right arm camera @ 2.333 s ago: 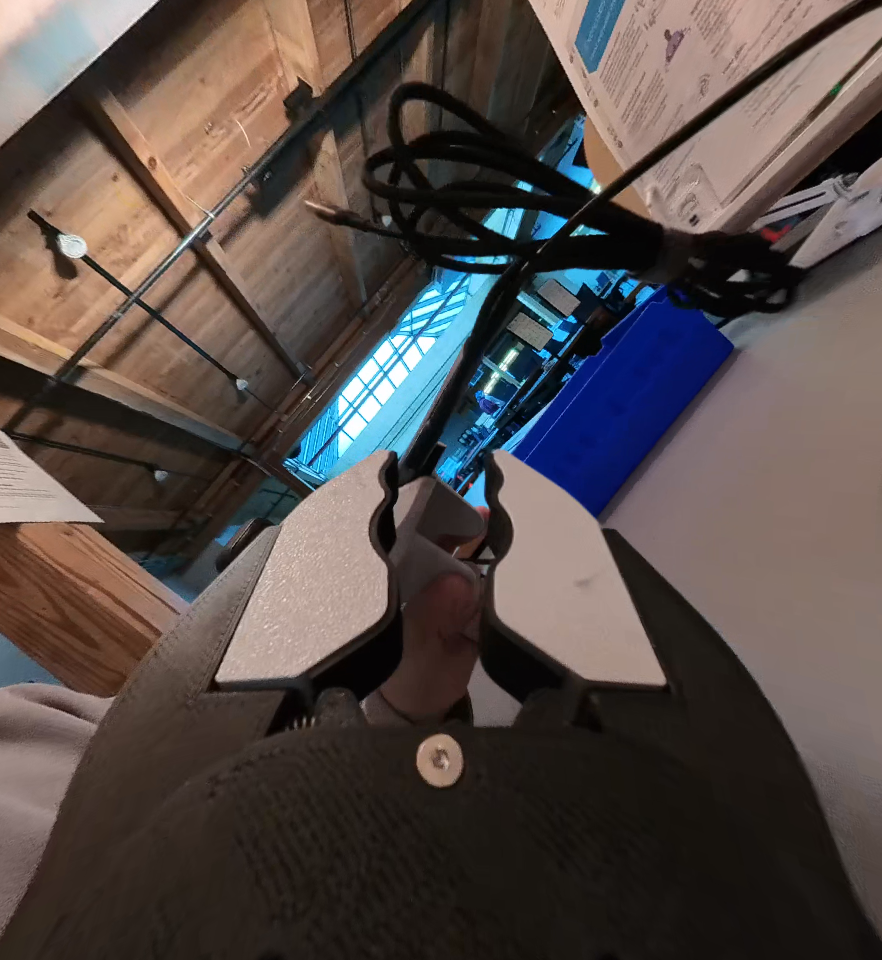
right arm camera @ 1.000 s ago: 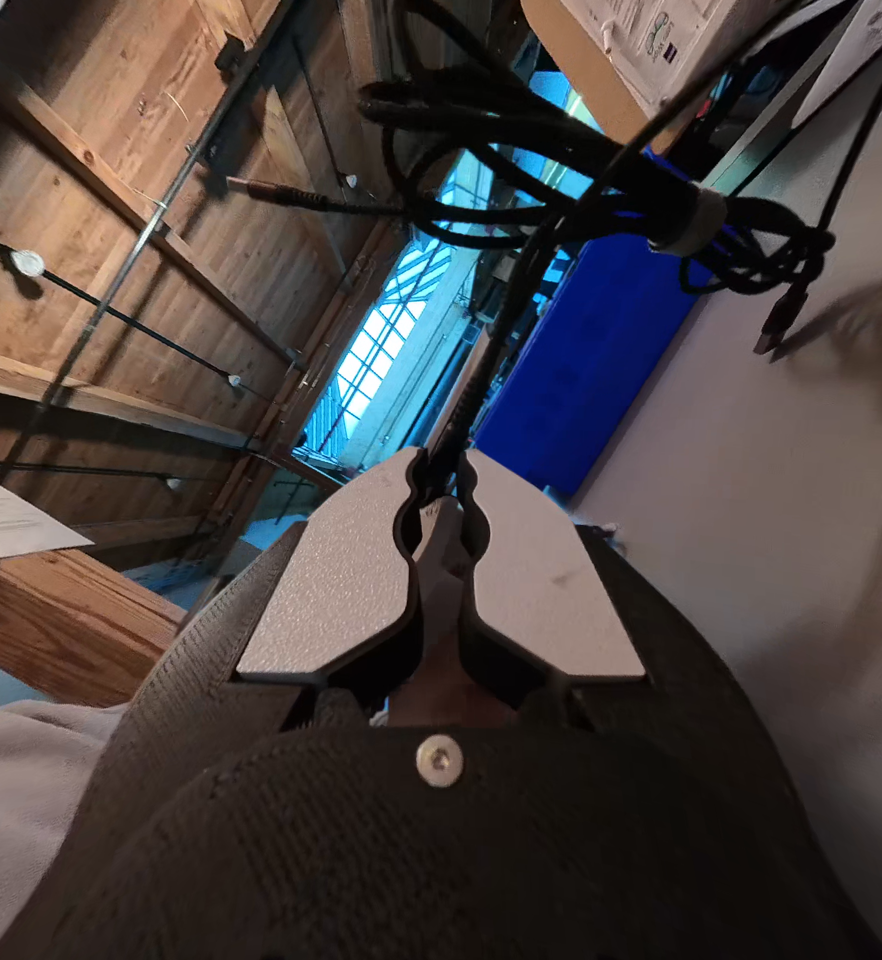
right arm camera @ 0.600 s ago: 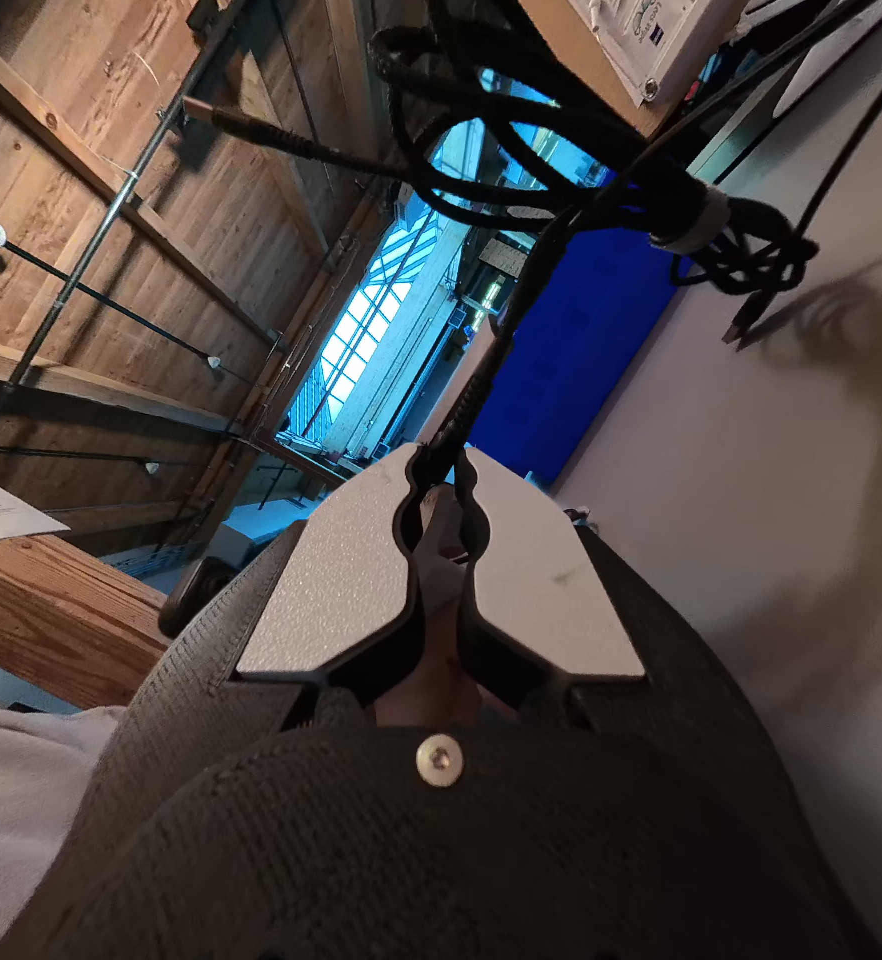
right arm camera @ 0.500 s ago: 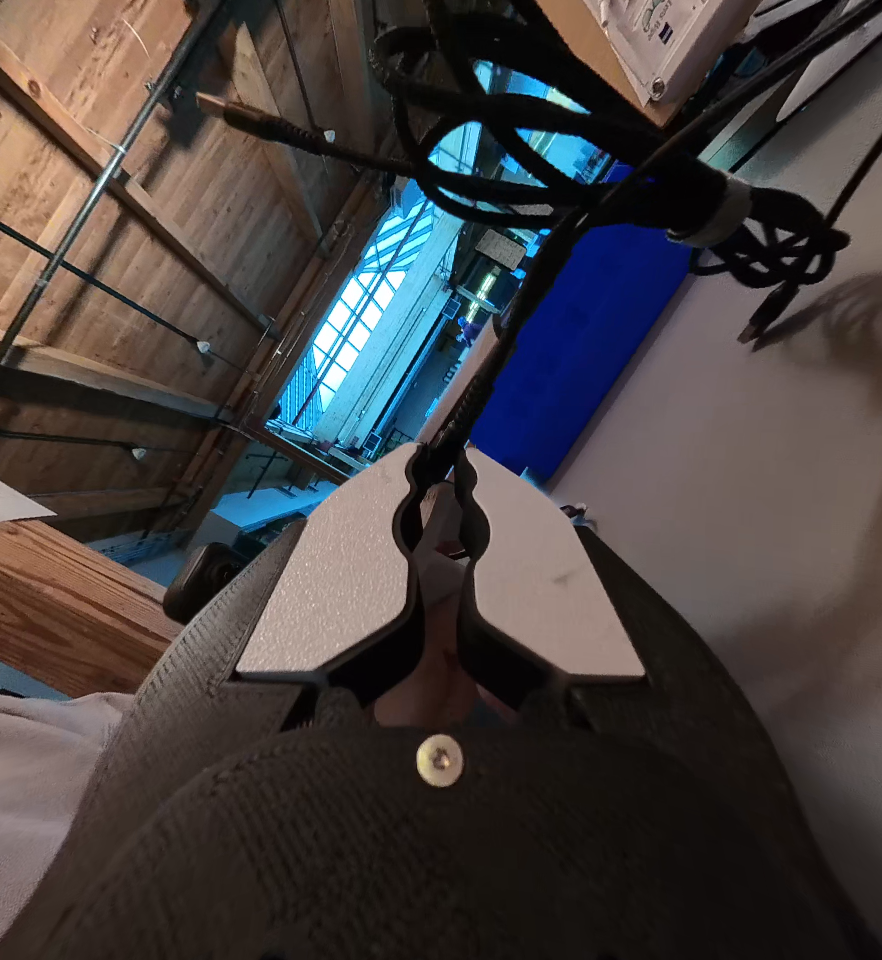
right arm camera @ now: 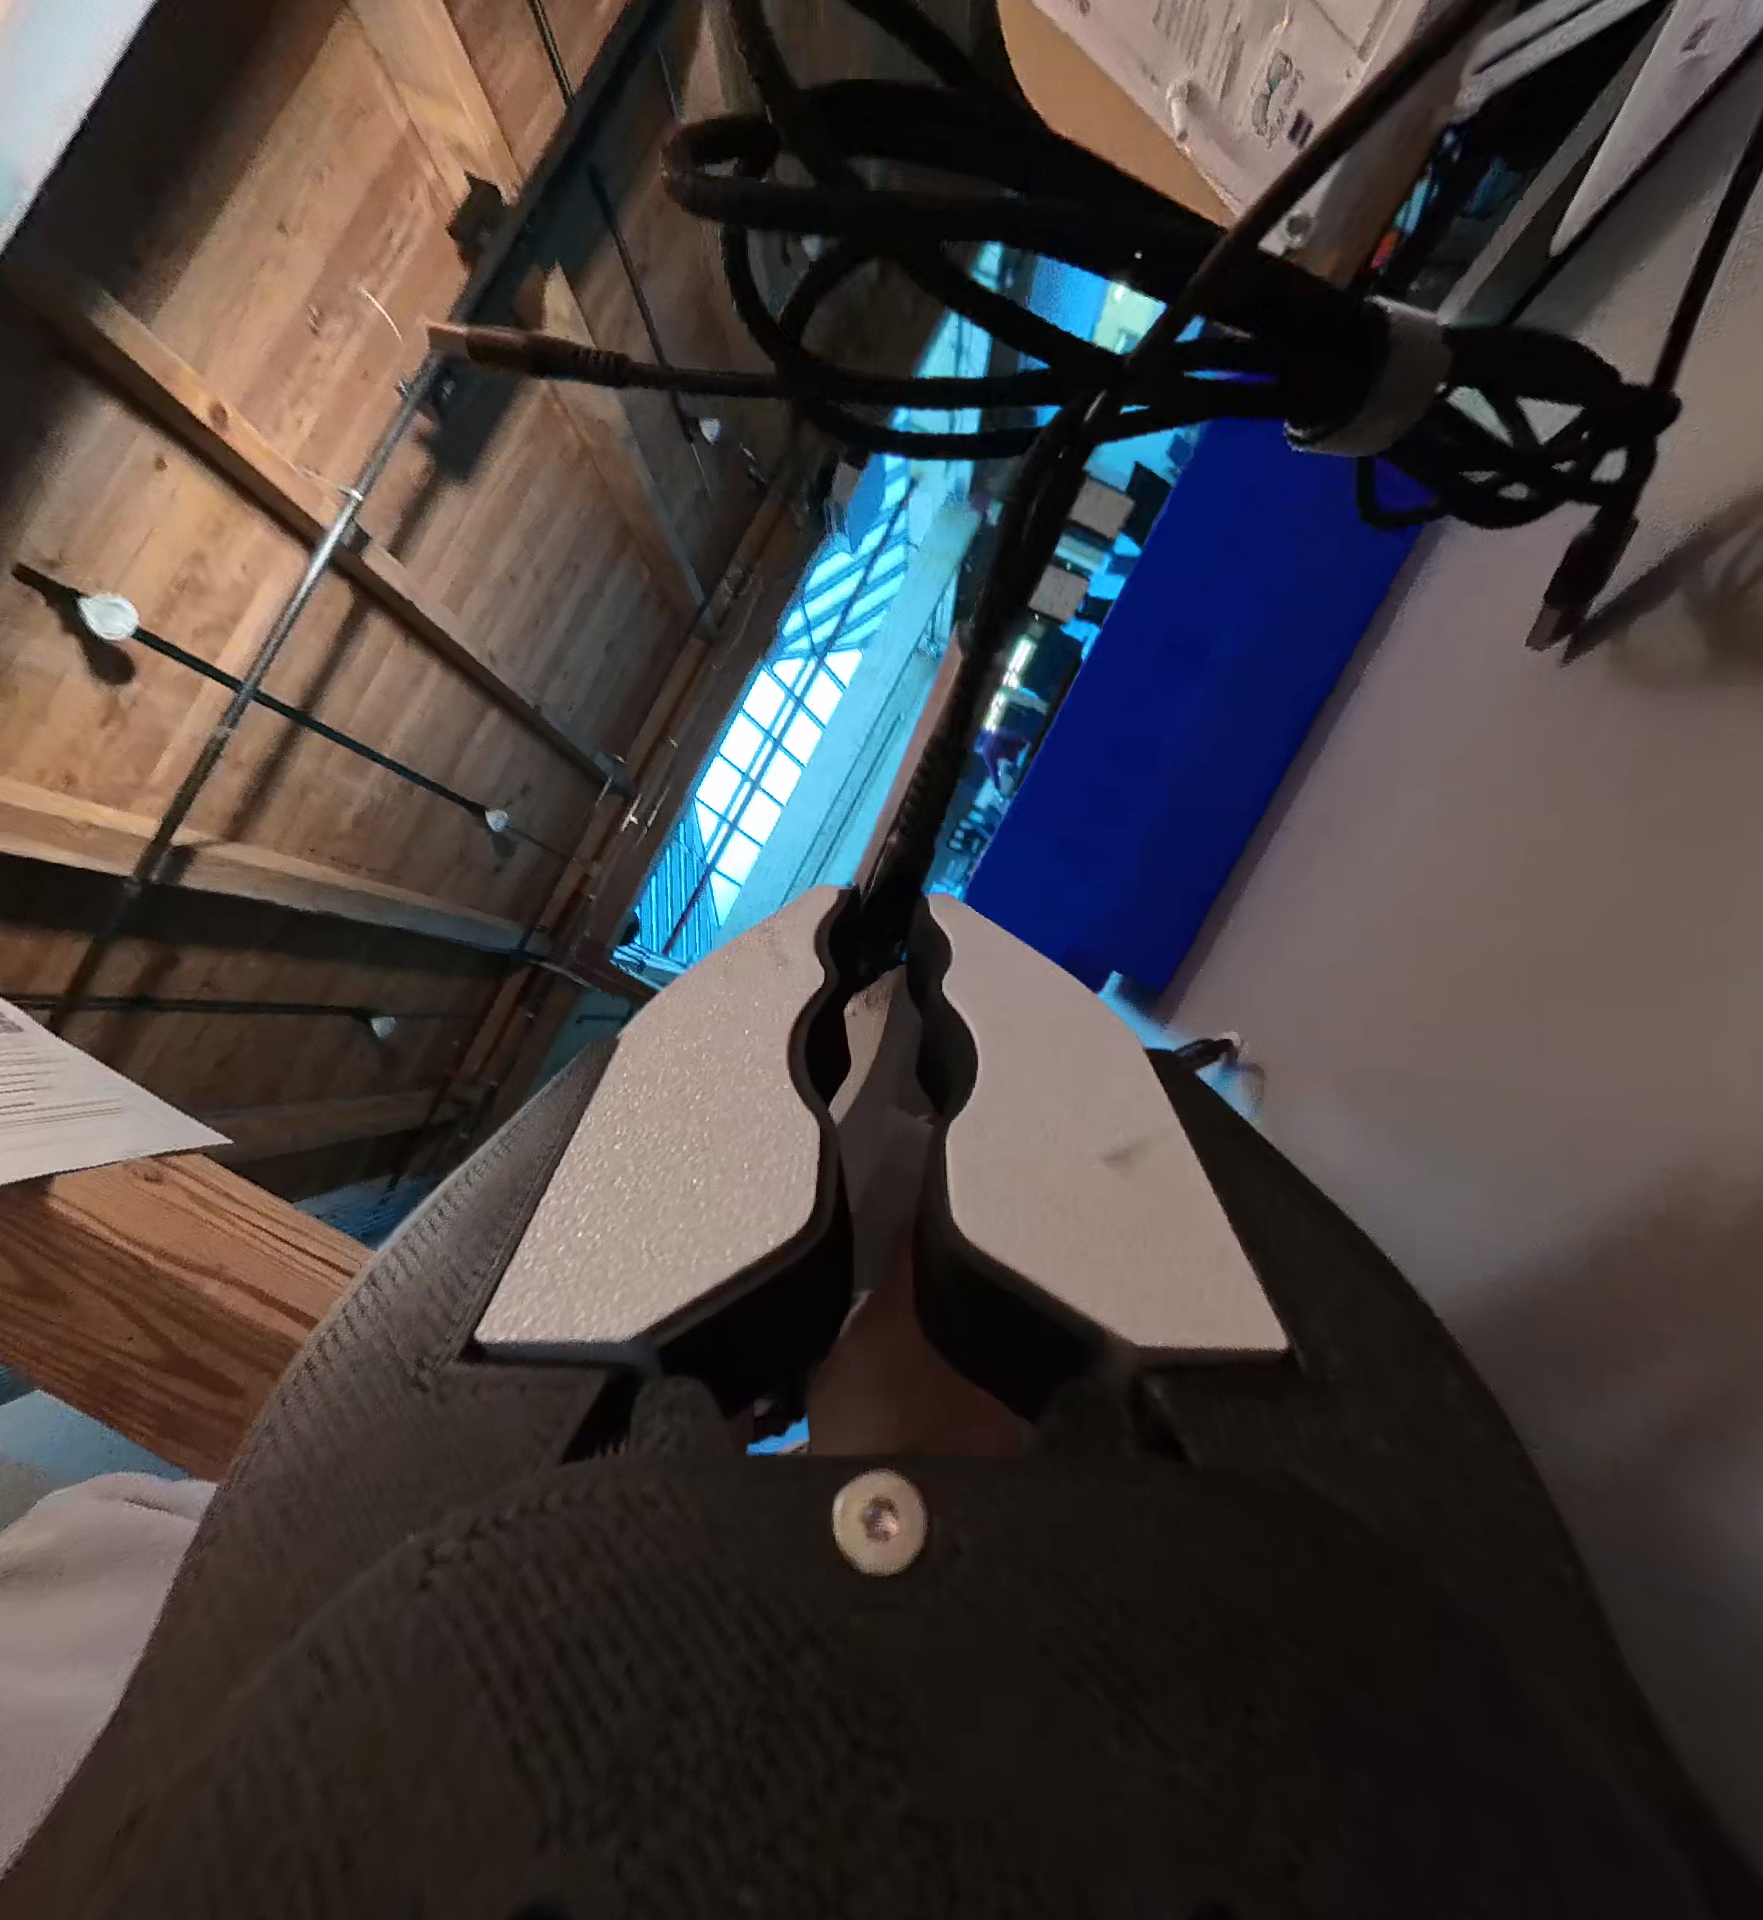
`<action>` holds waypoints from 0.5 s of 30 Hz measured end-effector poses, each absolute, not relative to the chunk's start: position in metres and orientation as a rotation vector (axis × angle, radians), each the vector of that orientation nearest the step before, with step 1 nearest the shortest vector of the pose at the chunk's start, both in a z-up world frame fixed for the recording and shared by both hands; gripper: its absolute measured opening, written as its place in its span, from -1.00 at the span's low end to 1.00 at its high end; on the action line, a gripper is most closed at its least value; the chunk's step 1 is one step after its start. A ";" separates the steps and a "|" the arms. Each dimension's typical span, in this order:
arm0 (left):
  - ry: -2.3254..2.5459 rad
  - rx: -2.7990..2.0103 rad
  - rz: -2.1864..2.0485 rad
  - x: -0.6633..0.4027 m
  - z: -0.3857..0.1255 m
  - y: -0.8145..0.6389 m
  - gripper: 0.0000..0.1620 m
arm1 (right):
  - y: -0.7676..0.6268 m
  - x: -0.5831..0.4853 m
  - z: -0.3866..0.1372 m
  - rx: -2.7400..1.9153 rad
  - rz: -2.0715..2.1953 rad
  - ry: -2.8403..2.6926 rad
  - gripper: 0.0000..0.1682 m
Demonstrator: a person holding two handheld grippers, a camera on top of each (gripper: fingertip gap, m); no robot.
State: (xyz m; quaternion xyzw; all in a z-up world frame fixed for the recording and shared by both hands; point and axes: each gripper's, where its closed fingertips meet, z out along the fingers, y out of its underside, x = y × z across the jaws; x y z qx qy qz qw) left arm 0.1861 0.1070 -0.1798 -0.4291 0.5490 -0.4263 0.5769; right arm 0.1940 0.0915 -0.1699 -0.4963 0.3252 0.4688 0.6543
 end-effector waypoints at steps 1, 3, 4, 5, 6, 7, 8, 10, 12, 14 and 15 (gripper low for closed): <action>1.281 -1.000 -0.996 0.185 -0.179 0.108 -0.69 | 0.092 0.193 -0.170 -1.113 1.060 0.737 -0.88; 1.287 -1.010 -1.002 0.186 -0.180 0.107 -0.69 | 0.092 0.194 -0.170 -1.118 1.063 0.738 -0.88; 1.290 -1.011 -1.008 0.187 -0.180 0.106 -0.70 | 0.090 0.196 -0.170 -1.150 1.045 0.717 -0.88; 1.294 -1.007 -1.009 0.188 -0.179 0.104 -0.70 | 0.089 0.198 -0.169 -1.196 1.009 0.689 -0.88; 1.290 -1.008 -1.021 0.188 -0.177 0.103 -0.70 | 0.088 0.197 -0.166 -1.222 0.998 0.657 -0.87; 1.283 -1.013 -1.035 0.188 -0.175 0.103 -0.70 | 0.087 0.197 -0.164 -1.225 1.002 0.649 -0.88; 1.281 -1.012 -1.038 0.187 -0.174 0.104 -0.70 | 0.088 0.196 -0.163 -1.223 0.992 0.654 -0.88; 1.270 -1.022 -1.058 0.185 -0.176 0.108 -0.69 | 0.092 0.192 -0.164 -1.177 1.009 0.699 -0.87; 1.279 -1.020 -1.055 0.185 -0.177 0.108 -0.69 | 0.091 0.192 -0.165 -1.145 1.028 0.729 -0.88; 1.282 -1.018 -1.067 0.186 -0.176 0.104 -0.69 | 0.087 0.194 -0.163 -1.143 1.035 0.725 -0.89; 1.280 -1.015 -1.077 0.186 -0.174 0.103 -0.69 | 0.085 0.193 -0.161 -1.138 1.046 0.721 -0.88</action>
